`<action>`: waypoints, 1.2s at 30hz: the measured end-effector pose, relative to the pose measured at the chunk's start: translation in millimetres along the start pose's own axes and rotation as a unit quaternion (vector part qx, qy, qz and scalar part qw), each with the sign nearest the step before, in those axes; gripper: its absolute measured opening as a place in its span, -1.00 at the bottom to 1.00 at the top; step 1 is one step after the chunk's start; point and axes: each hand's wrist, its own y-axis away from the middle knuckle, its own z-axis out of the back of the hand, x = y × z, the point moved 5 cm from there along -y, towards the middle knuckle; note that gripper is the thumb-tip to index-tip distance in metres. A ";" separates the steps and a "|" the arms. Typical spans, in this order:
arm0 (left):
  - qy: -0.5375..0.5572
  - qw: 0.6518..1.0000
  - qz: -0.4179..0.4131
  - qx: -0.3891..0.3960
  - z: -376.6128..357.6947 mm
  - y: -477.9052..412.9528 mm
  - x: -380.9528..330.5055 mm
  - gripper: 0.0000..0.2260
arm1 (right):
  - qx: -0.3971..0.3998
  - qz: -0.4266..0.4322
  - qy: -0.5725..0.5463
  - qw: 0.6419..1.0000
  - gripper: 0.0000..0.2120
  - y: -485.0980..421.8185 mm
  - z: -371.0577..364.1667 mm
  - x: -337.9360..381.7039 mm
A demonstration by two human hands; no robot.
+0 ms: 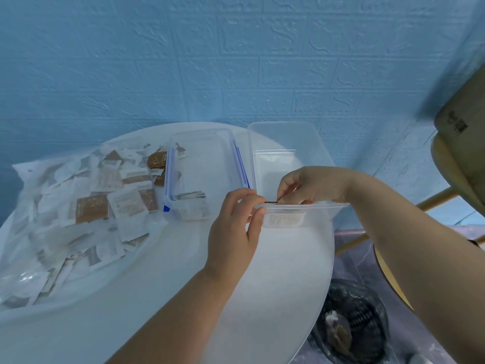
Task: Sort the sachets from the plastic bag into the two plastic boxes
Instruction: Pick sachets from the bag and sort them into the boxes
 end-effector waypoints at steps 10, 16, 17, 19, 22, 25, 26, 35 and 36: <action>0.037 0.998 0.020 0.036 7.3 3.1 0.7 -0.79 | -0.038 -0.030 0.012 0.999 -0.86 2.2 -1.0 4.2; 0.016 0.999 0.032 0.008 59.4 18.4 3.3 -0.77 | -0.230 0.166 -0.050 0.958 -0.86 16.6 7.7 63.4; -0.008 0.999 0.033 0.000 72.0 23.6 6.3 -0.78 | -0.234 0.199 -0.083 0.948 -0.83 20.6 3.1 76.6; -0.064 0.997 0.043 -0.014 100.2 39.4 16.8 -0.78 | -0.212 0.247 -0.135 0.936 -0.79 25.4 -17.7 103.3; -0.145 0.985 0.092 -0.028 143.8 68.1 37.9 -0.73 | -0.165 0.291 -0.122 0.934 -0.81 20.3 -69.2 137.8; -0.230 0.958 0.171 -0.002 177.3 93.7 66.1 -0.71 | -0.124 0.326 -0.066 0.935 -0.88 3.7 -127.0 163.5; -0.253 0.945 0.208 0.016 185.4 100.7 75.9 -0.70 | -0.108 0.334 -0.043 0.935 -0.87 -2.4 -144.0 169.8; -0.268 0.933 0.215 0.111 232.7 85.3 107.7 -0.50 | -0.126 0.329 0.159 0.922 -0.66 -46.3 -185.9 184.1; -0.269 0.933 0.212 0.110 235.4 82.1 108.3 -0.53 | -0.128 0.316 0.175 0.924 -0.63 -48.8 -184.9 185.0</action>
